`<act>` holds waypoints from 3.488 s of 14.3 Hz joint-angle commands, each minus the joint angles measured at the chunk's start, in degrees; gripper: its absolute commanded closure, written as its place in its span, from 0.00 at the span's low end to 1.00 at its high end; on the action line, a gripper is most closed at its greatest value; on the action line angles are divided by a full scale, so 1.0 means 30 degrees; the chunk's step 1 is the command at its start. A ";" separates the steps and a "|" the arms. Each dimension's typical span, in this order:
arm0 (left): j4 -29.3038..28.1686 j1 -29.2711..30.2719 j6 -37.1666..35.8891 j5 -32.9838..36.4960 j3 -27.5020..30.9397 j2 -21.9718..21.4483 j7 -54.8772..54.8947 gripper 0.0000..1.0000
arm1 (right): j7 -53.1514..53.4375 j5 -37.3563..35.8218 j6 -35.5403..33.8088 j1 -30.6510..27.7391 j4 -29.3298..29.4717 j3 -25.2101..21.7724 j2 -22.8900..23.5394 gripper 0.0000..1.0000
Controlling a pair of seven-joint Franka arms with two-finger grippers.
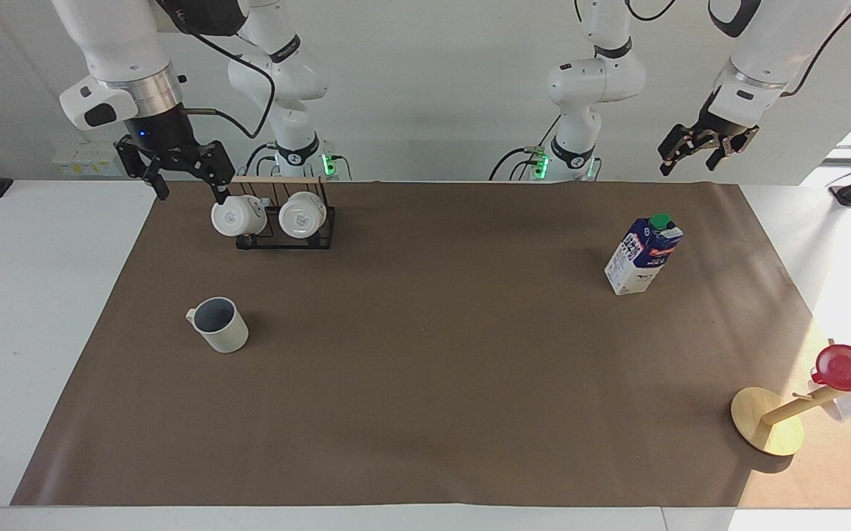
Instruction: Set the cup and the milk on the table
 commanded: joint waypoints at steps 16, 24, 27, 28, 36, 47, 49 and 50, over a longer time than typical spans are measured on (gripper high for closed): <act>-0.1039 -0.0765 0.2621 0.0126 0.0004 0.0097 0.0209 0.00 | -0.0263 0.0233 0.1101 -0.0328 -0.0848 0.0062 0.0148 0.00; -0.0980 -0.1204 0.3090 0.0126 -0.0025 0.0156 0.0209 0.00 | -0.0175 0.0087 0.2505 -0.0416 -0.0819 0.0062 0.0324 0.00; -0.0980 -0.1175 0.3064 0.0126 0.0033 0.0274 0.0209 0.00 | -0.0204 0.0087 0.2274 -0.0445 -0.0819 0.0062 0.0324 0.00; -0.0980 -0.1146 0.2976 0.0126 0.0034 0.0245 0.0209 0.00 | -0.0088 0.0087 0.2389 -0.0445 -0.0819 0.0062 0.0324 0.00; -0.2180 -0.1175 0.4467 0.0126 0.0034 0.0098 0.0239 0.00 | -0.0028 0.0057 0.3883 -0.1206 -0.0906 0.0033 0.2516 0.00; -0.4610 -0.0589 0.6811 0.0126 0.0092 -0.0019 0.3227 0.00 | 0.0234 -0.1144 0.8396 -0.0915 -0.4012 0.0033 0.4748 0.05; -0.4876 -0.0618 0.7221 0.0126 0.0063 -0.0049 0.3227 0.00 | 0.1285 -0.1173 0.8250 -0.0417 -0.4361 0.0033 0.4690 0.12; -0.4905 -0.0647 0.7310 0.0126 0.0063 -0.0049 0.3227 0.00 | 0.1522 -0.1260 0.8337 -0.0387 -0.4770 0.0033 0.4718 0.15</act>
